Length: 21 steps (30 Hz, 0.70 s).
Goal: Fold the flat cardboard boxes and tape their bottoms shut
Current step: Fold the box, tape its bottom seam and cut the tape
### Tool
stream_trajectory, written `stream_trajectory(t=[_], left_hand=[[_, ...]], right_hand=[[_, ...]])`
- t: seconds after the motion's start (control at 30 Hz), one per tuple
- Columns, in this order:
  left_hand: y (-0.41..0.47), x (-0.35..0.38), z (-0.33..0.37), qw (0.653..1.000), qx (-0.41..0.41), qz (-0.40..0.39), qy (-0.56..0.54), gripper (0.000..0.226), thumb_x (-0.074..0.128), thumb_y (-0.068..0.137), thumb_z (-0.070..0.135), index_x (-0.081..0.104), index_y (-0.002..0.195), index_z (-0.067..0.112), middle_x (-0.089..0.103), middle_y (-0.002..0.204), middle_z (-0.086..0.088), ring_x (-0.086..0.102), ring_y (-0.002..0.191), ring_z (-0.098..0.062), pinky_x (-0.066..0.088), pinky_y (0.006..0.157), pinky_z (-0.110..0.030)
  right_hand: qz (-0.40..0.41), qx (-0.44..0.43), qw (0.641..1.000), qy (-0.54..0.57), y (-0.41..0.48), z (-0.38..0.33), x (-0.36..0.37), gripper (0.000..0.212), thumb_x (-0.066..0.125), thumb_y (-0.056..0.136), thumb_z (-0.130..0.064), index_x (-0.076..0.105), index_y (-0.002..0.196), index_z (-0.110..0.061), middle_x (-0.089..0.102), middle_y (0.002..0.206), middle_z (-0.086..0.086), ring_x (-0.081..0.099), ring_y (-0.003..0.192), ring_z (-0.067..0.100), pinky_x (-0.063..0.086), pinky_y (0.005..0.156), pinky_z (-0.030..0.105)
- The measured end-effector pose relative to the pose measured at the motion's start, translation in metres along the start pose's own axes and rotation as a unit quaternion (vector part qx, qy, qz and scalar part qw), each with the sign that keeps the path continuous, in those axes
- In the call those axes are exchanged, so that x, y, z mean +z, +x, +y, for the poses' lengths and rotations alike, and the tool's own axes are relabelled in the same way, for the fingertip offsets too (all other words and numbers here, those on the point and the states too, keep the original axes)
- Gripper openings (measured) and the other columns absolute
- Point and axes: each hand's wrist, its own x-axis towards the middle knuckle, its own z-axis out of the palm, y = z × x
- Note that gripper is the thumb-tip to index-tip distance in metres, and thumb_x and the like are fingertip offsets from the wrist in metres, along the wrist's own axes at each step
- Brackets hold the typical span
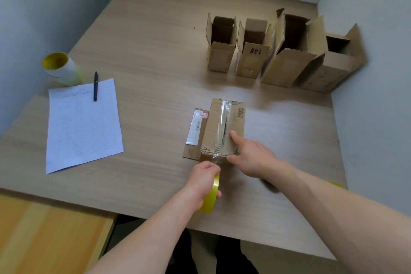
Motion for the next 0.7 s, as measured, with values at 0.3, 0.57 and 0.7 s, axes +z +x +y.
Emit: stream_trajectory(t=[0.3, 0.57, 0.7], left_hand=[[0.001, -0.001, 0.003, 0.999, -0.007, -0.011, -0.041, 0.007, 0.061, 0.094, 0.008, 0.058, 0.087, 0.007, 0.051, 0.077, -0.015, 0.051, 0.045, -0.019, 0.043, 0.038, -0.024], [-0.006, 0.001, 0.007, 0.999, -0.010, -0.039, -0.030, 0.022, 0.053, 0.099, 0.014, 0.057, 0.116, 0.003, 0.060, 0.073, -0.022, 0.049, 0.038, -0.021, 0.041, 0.038, -0.021], [-0.001, 0.000, 0.007, 0.999, -0.009, -0.032, -0.018, 0.023, 0.051, 0.101, 0.016, 0.051, 0.121, 0.007, 0.065, 0.081, -0.024, 0.051, 0.036, -0.019, 0.043, 0.039, -0.022]], right_hand=[[0.139, 0.003, 0.978, 0.157, -0.023, 0.040, 0.019, 0.065, 0.059, 0.091, -0.036, 0.031, 0.150, -0.038, 0.057, 0.135, -0.004, 0.058, 0.117, 0.019, 0.046, 0.098, 0.036], [-0.014, 0.068, 0.997, -0.022, -0.032, 0.074, 0.059, 0.049, 0.047, 0.090, -0.013, 0.034, 0.136, -0.023, 0.049, 0.112, 0.009, 0.056, 0.097, 0.034, 0.051, 0.083, 0.043], [0.045, 0.138, 0.989, 0.042, -0.031, 0.071, 0.061, 0.041, 0.045, 0.088, -0.010, 0.034, 0.127, -0.015, 0.058, 0.113, 0.017, 0.058, 0.098, 0.040, 0.049, 0.080, 0.043]])
